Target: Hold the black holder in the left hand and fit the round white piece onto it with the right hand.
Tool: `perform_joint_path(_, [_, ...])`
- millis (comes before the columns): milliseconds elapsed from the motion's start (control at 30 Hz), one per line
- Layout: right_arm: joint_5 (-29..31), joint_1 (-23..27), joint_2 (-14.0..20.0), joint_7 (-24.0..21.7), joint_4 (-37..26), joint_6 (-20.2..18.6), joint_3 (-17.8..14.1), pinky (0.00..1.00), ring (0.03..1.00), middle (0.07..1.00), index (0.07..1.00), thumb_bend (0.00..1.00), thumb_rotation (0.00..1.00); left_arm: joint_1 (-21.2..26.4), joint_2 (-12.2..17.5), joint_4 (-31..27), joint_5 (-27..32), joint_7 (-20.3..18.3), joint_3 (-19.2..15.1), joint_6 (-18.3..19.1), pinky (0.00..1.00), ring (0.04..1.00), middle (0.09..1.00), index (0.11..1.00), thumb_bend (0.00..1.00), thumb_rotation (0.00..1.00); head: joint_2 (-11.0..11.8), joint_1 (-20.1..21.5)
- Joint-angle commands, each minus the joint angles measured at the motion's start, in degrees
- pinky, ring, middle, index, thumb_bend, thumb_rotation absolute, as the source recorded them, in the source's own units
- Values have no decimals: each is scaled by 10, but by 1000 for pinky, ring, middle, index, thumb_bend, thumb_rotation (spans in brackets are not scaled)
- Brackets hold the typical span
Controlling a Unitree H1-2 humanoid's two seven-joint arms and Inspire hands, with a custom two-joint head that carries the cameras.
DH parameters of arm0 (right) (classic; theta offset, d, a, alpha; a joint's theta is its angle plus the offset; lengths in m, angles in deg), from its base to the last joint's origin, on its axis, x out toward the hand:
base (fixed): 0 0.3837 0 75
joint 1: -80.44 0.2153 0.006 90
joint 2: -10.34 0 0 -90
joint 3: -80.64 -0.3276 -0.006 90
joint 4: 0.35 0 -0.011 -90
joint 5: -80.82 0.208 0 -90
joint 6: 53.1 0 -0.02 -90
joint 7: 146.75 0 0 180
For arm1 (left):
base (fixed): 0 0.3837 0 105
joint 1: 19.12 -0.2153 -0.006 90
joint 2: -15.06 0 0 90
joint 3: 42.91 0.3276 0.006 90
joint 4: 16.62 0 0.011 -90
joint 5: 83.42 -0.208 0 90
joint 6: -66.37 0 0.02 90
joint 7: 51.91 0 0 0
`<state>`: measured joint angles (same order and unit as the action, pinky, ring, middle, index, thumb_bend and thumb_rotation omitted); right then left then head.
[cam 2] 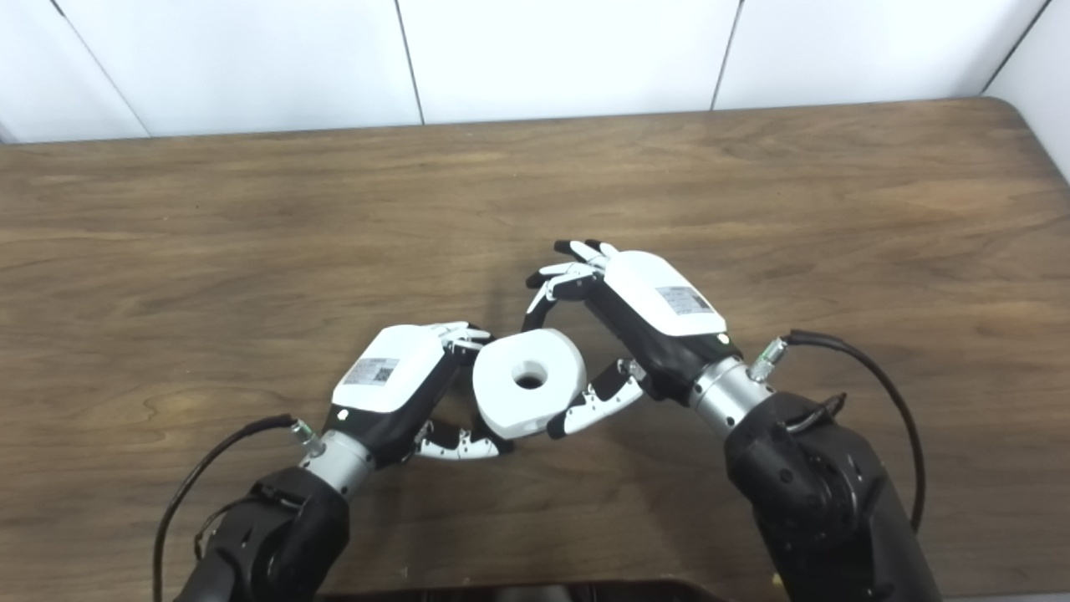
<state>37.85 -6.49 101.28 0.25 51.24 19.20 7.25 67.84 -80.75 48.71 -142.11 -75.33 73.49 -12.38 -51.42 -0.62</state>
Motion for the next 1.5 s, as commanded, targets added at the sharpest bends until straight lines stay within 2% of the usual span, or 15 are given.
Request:
perform_joint_path(0, [-6,6,-1,-10,12,3,12,1000,961,821,481,526,138,-10,0,1,5,-30,8,6,844,872,807,489,515,55,-1,0])
perform_joint_path(500, [-14,11,9,-16,17,-1,15,1000,963,814,480,526,141,-9,5,-1,10,-30,5,6,842,870,807,489,514,56,-4,11])
perform_joint_path(867, [-11,14,28,-30,1,-12,0,1000,961,815,481,526,140,-10,8,-3,13,-29,3,5,844,870,804,489,515,55,-6,12])
perform_joint_path(1133, [-13,9,11,-18,11,-6,16,1000,960,814,481,526,140,-10,7,-3,9,-32,5,5,843,870,804,489,515,55,-6,10])
perform_joint_path(1467, [-26,1,-10,0,24,10,51,1000,970,810,480,526,140,-11,5,-4,8,-33,5,5,842,869,804,489,515,55,-7,8])
